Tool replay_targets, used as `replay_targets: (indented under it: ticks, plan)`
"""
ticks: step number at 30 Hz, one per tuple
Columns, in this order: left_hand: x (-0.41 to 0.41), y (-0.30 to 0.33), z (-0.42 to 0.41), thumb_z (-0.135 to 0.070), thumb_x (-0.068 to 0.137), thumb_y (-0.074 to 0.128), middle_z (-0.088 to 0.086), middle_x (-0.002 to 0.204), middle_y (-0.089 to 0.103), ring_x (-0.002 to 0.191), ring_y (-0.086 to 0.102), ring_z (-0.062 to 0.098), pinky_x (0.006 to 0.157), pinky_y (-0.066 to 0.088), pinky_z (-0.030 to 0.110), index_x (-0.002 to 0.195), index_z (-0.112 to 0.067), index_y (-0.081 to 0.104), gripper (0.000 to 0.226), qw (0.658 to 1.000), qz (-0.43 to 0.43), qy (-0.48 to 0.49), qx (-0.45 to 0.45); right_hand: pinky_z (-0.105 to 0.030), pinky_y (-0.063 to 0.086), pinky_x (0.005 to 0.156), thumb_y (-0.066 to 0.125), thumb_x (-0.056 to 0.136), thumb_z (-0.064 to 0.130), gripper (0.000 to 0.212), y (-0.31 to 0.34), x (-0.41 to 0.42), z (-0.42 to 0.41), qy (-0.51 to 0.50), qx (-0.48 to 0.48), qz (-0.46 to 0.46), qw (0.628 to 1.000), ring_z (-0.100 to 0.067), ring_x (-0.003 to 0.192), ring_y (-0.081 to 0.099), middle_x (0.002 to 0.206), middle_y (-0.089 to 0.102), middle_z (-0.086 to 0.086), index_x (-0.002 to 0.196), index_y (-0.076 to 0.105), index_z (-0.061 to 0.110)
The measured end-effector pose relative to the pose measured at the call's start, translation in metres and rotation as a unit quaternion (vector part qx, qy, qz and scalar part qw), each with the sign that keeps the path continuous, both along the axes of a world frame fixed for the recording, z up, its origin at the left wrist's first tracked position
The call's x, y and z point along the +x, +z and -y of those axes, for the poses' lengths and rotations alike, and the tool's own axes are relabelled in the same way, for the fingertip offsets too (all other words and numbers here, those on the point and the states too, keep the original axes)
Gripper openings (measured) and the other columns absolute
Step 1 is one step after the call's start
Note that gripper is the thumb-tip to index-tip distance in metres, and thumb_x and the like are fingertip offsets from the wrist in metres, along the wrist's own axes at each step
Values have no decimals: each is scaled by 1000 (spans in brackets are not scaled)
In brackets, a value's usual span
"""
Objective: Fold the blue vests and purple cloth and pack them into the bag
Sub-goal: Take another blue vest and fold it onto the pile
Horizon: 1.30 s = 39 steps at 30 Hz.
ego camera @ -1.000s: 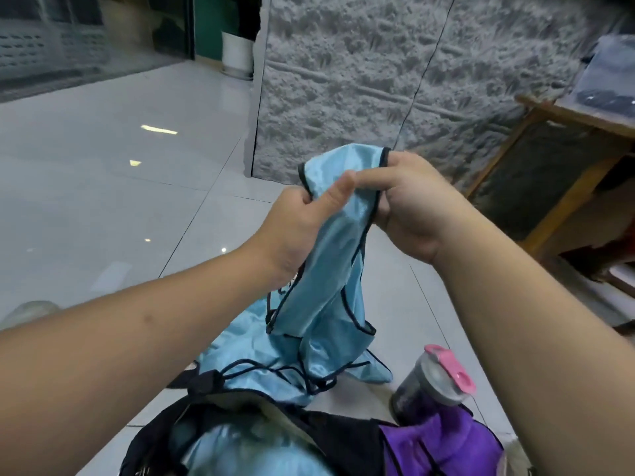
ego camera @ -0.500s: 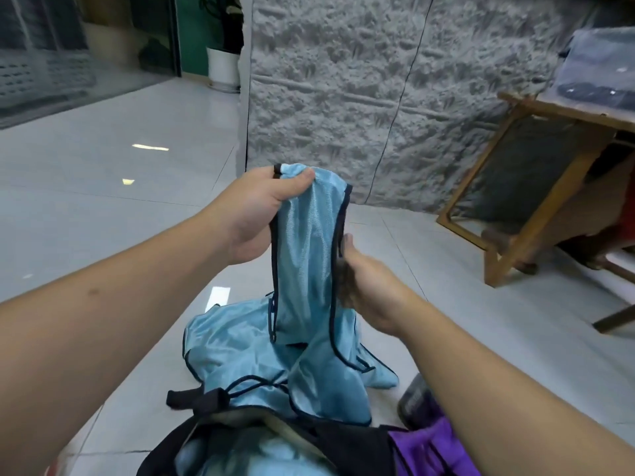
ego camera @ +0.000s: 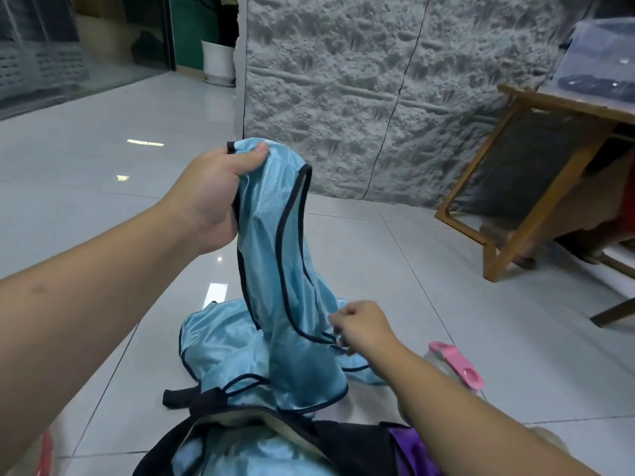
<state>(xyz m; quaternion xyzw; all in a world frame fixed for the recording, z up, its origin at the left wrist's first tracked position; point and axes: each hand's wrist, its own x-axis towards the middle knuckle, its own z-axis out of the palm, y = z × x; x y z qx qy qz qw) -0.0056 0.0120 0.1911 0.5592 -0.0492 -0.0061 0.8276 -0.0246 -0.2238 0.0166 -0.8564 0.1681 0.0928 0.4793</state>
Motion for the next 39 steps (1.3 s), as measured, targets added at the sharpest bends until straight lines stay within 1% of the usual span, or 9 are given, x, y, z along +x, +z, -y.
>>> replay_targets:
  ticks: [2,5,9,12,15,23,30,36,39]
  plan:
    - [-1,-2,1,-20,103,59,5,100,79,96,77,21,76,61,31,106,-11,72,16,1000,4,-4,2,-34,60,60,71,73,31,22,-20,-2,-7,-28,-31,-68,997,-26,66,69,75,71,-8,79,65,10]
    - [-2,-8,1,-19,103,59,8,106,78,100,76,23,79,60,33,119,-7,69,22,1000,1,-9,3,-45,65,75,75,63,52,58,-49,-1,-15,-69,14,-143,987,-30,87,73,99,73,-6,110,67,19]
    - [-1,-18,1,-19,103,59,10,109,77,102,76,26,81,60,34,123,-4,68,26,1000,3,-24,8,-39,60,69,71,81,36,37,-66,-6,-30,-114,86,-243,960,-32,91,72,104,69,-12,112,59,18]
    - [-3,-27,3,-17,103,58,9,103,78,97,76,23,81,61,33,110,-7,71,18,999,2,-33,14,-34,52,59,63,79,13,26,-75,-4,-30,-102,48,-215,970,-28,69,70,88,71,-15,104,63,9]
    - [-6,-46,8,-16,102,59,8,97,79,93,76,22,80,61,33,105,-6,72,16,998,-7,-46,41,-31,46,52,53,71,0,36,-78,-2,-22,-125,57,-173,975,-23,47,56,78,69,-17,104,66,3]
    - [-23,-113,17,-19,99,64,20,101,77,94,74,35,102,54,53,98,-3,75,19,988,-90,-73,100,-23,46,54,60,84,9,23,-37,-9,12,-144,162,-146,965,-29,79,64,96,65,-10,107,64,10]
    - [-29,-143,29,-18,99,65,28,110,74,108,70,47,107,49,59,106,3,75,24,983,-147,-72,89,-58,52,90,62,76,13,9,11,-9,29,-105,310,-115,938,-36,83,61,97,58,-12,83,57,15]
    - [-41,-151,62,-21,104,59,13,111,78,108,74,31,107,50,54,116,-7,73,24,980,-156,-92,86,-45,54,77,76,81,17,8,54,-15,9,-64,320,-48,944,-28,77,61,81,64,-6,76,70,15]
    - [-46,-148,71,-30,101,65,6,118,77,113,72,25,107,49,50,123,-16,72,27,983,-121,-107,84,-38,58,63,82,87,24,16,69,-24,-1,-26,289,-1,957,-25,67,69,76,72,-6,91,78,9]
